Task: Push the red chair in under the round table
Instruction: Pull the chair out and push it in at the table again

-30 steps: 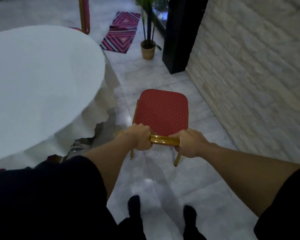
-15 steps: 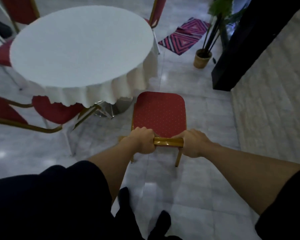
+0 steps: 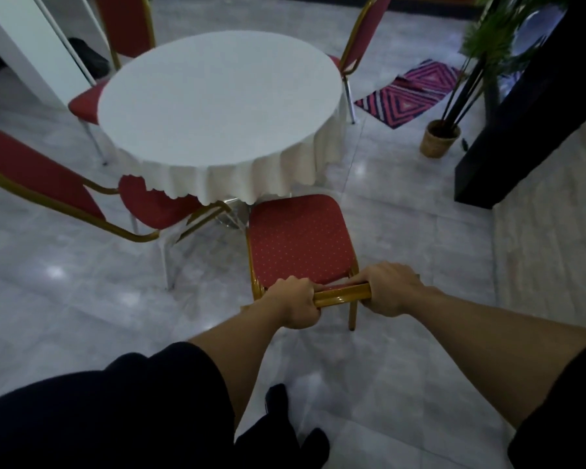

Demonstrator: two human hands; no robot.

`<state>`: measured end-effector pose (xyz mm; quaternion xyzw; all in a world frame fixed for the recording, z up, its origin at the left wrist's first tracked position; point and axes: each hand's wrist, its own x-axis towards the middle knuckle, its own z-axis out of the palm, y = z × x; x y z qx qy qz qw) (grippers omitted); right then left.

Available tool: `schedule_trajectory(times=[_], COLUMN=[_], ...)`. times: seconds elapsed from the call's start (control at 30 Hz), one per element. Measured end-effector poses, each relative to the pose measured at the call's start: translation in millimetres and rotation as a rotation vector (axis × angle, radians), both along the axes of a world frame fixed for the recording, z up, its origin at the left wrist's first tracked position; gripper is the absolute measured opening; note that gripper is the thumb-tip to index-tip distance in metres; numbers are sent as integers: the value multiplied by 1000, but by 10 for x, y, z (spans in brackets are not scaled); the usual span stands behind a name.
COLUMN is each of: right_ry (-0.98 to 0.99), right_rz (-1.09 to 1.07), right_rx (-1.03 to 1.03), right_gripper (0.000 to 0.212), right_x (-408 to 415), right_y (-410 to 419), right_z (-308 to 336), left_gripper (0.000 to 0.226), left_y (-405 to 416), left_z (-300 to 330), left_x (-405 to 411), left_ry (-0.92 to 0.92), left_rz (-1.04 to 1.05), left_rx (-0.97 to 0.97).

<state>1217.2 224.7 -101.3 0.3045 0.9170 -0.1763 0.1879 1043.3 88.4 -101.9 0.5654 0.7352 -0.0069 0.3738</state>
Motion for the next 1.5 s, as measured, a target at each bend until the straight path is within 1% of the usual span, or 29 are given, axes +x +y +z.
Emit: schedule_trajectory(times=[0.07, 0.13, 0.3, 0.47, 0.57, 0.67, 0.77, 0.87, 0.93, 1.07, 1.17, 1.27, 1.33, 1.4, 1.47, 1.5], right_ry=[1, -1, -14, -29, -19, -36, -85, -121, -137, -182, -175, -174, -158, -148, -138, -126], right_rz=[-4, -5, 6, 30, 46, 81, 114, 150, 179, 218, 247, 301, 339, 354, 370, 386], right_rx=[-4, -9, -4, 5, -6, -10, -20, 1, 6, 1, 14, 16, 15, 29, 41, 28], right_gripper=[37, 36, 37, 36, 38, 40, 47, 44, 45, 47, 45, 44, 46, 43, 40, 43], right_x=[-23, -42, -156, -360, -547, -692, -682, -667, -664, -615, -609, -613, -593, -589, -585, -583], right_y=[70, 169, 552, 1047, 1397, 1743, 2075, 2395, 2582, 3032, 3245, 3547, 3714, 3862, 3980, 4020], right_z=[-12, -29, 9, 17, 29, 33, -1, 26, 40, 27, -7, 27, 36, -4, -32, -35], left_gripper=[52, 53, 37, 49, 53, 57, 52, 56, 60, 61, 59, 70, 72, 73, 76, 76], left_y=[72, 158, 515, 953, 1273, 1575, 1845, 2118, 2282, 2629, 2801, 3041, 3187, 3290, 3374, 3398], left_z=[-15, -16, -49, -98, -107, -114, -141, -170, -157, -111, -108, -80, -96, -95, -94, -97], left_x=[-13, -16, -101, -253, -413, -501, -461, -390, -347, -206, -162, -56, 8, 36, 81, 103], left_ry=[-21, -29, -47, -40, -20, -26, -72, -112, -148, -159, -153, -170, -151, -118, -119, -124], left_rz=[18, 30, 75, 115, 139, 160, 158, 162, 175, 219, 250, 340, 364, 368, 407, 421], left_rx=[7, 15, 32, 55, 69, 46, 28, 34, 31, 22, 0, -42, -59, -47, -41, -39])
